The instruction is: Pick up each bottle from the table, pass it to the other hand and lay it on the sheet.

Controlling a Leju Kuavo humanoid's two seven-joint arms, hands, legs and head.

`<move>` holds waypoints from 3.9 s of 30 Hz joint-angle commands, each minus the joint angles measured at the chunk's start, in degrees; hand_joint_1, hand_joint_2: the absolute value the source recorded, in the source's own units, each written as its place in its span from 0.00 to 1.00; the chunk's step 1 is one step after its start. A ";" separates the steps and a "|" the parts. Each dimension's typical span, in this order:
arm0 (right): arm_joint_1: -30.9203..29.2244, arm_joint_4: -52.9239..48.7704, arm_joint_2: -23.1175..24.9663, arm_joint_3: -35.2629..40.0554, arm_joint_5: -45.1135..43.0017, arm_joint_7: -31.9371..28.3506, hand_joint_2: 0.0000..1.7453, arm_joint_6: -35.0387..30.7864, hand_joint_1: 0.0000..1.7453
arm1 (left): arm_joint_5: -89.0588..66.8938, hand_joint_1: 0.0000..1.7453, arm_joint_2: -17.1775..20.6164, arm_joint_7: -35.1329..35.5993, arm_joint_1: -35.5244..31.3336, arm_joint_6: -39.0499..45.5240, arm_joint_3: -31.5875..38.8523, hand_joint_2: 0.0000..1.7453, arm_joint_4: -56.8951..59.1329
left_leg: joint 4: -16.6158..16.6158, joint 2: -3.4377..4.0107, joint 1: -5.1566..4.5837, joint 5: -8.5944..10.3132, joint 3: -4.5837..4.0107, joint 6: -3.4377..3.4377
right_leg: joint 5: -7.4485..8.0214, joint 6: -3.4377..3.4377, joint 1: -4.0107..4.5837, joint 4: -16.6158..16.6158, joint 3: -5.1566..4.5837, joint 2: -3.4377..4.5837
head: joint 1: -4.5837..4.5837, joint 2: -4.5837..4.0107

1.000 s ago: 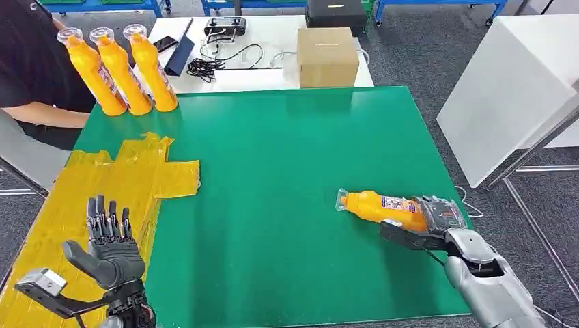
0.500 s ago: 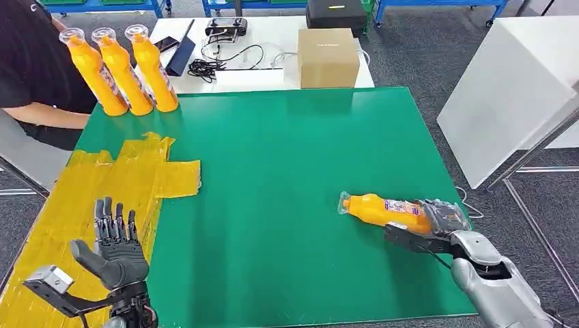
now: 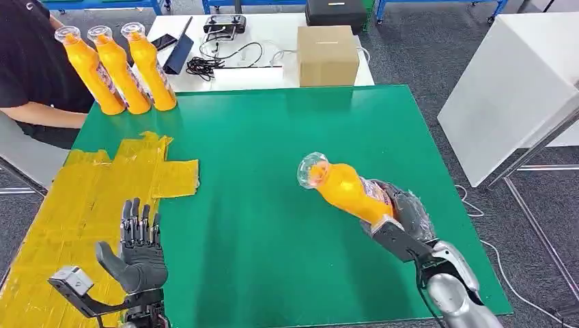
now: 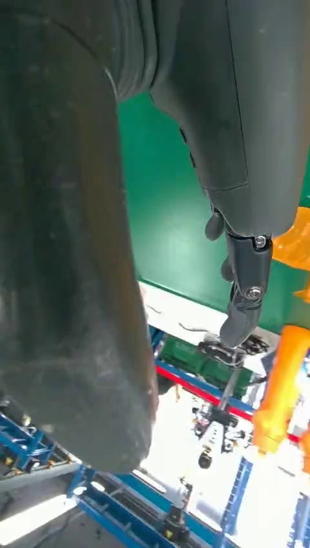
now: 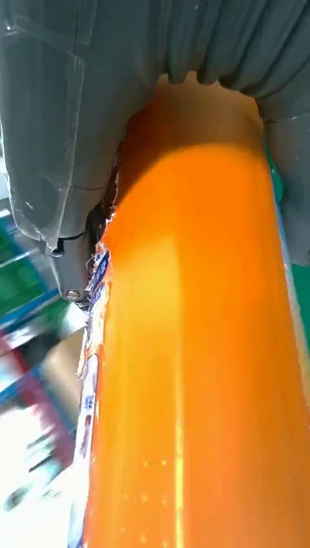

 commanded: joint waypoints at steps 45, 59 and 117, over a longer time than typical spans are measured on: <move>-9.23 11.01 16.37 25.87 4.59 4.08 1.00 -1.69 1.00 | -2.93 0.00 6.73 -1.44 -2.94 -3.53 -15.85 1.00 -2.25 | -0.05 0.16 0.03 -0.02 -0.16 -0.07 | 0.03 -0.01 0.02 -0.06 -0.16 0.14 | 0.02 0.00; -7.81 8.91 14.62 30.39 8.70 4.66 1.00 -0.24 1.00 | 2.42 0.00 6.45 0.21 -0.75 -9.15 -11.60 1.00 -4.22 | -0.05 0.15 0.06 -0.03 -0.12 -0.09 | 0.01 -0.01 0.04 -0.09 -0.10 0.11 | 0.04 0.00; -7.82 6.62 13.12 31.88 7.85 1.82 1.00 3.31 1.00 | -8.54 1.00 6.73 1.19 -1.06 -20.00 -10.61 1.00 -0.88 | -0.04 0.09 0.06 0.01 -0.17 -0.08 | 0.04 0.00 0.04 -0.09 -0.14 0.06 | 0.04 0.00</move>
